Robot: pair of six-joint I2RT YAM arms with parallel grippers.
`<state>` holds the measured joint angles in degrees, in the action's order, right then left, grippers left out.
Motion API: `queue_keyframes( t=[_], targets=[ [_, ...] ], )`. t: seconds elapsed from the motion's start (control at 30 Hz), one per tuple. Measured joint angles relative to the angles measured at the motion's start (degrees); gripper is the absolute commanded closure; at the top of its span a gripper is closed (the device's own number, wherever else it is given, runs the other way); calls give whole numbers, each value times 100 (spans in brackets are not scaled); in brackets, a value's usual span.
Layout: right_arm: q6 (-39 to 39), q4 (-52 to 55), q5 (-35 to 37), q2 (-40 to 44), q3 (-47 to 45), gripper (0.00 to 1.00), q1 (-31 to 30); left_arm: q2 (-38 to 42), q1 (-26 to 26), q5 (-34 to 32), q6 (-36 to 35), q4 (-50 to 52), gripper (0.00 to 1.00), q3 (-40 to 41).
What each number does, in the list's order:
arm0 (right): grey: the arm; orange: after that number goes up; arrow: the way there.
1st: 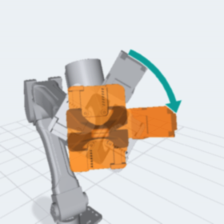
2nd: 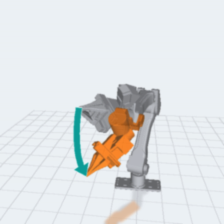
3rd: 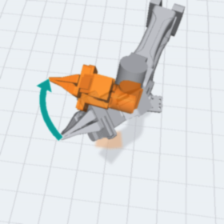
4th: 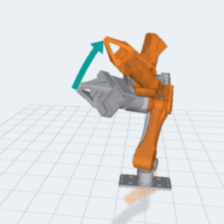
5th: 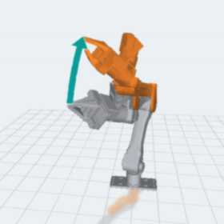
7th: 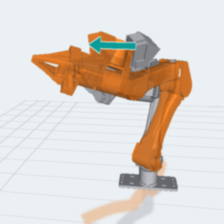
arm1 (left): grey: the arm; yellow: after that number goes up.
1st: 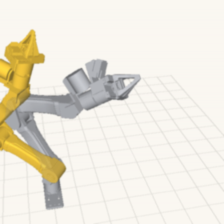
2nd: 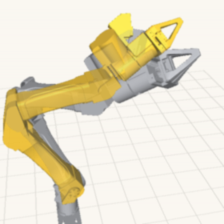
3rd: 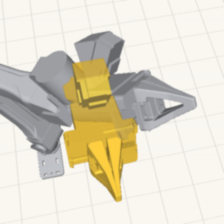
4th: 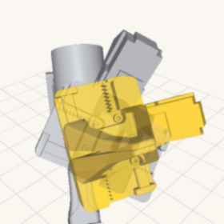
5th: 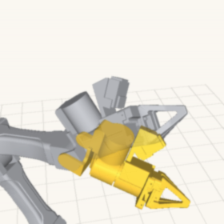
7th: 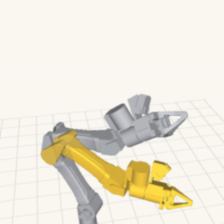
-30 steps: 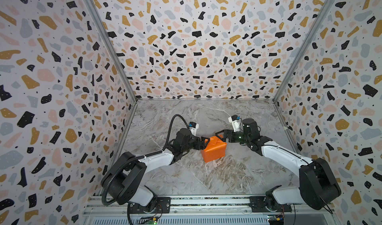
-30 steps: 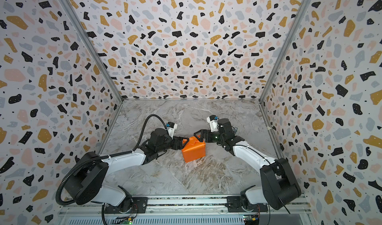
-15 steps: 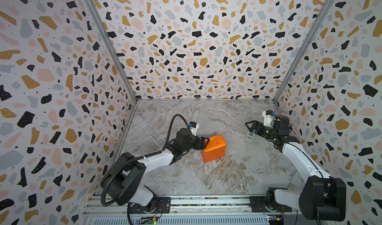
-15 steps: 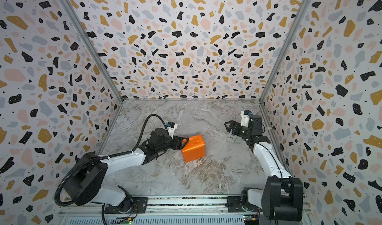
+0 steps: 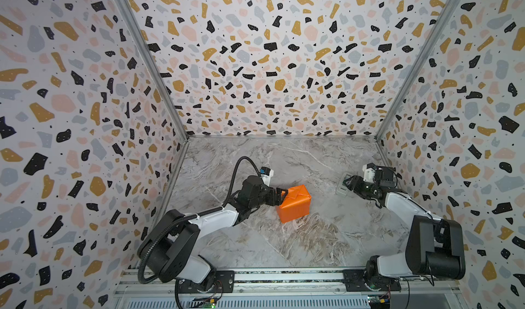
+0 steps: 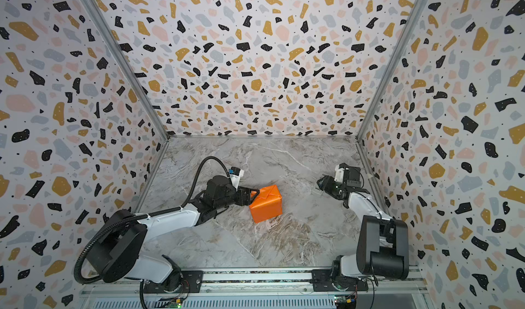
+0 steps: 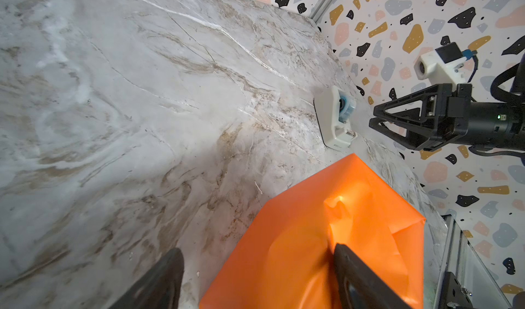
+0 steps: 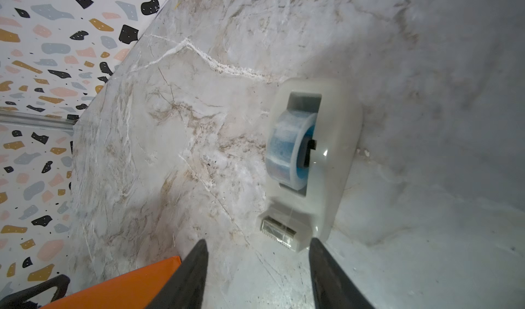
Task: Wrap a gift box in wrapping paper
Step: Tear off the tape with the cutter.
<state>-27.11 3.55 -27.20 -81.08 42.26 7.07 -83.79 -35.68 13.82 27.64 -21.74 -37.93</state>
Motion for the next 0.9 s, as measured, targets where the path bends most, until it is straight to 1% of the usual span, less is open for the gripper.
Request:
queue_keyframes(
  t=[0.2, 0.67, 0.9],
  targets=[
    [-4, -278, -103, -282, -44, 51, 0, 11, 0, 2, 0, 9, 19, 0],
    [-90, -723, -337, -658, -129, 55, 22, 33, 0, 7, 0, 37, 19, 0],
    [-160, -964, -564, -859, -232, 58, 162, 33, 0, 13, 0, 39, 20, 0]
  ],
)
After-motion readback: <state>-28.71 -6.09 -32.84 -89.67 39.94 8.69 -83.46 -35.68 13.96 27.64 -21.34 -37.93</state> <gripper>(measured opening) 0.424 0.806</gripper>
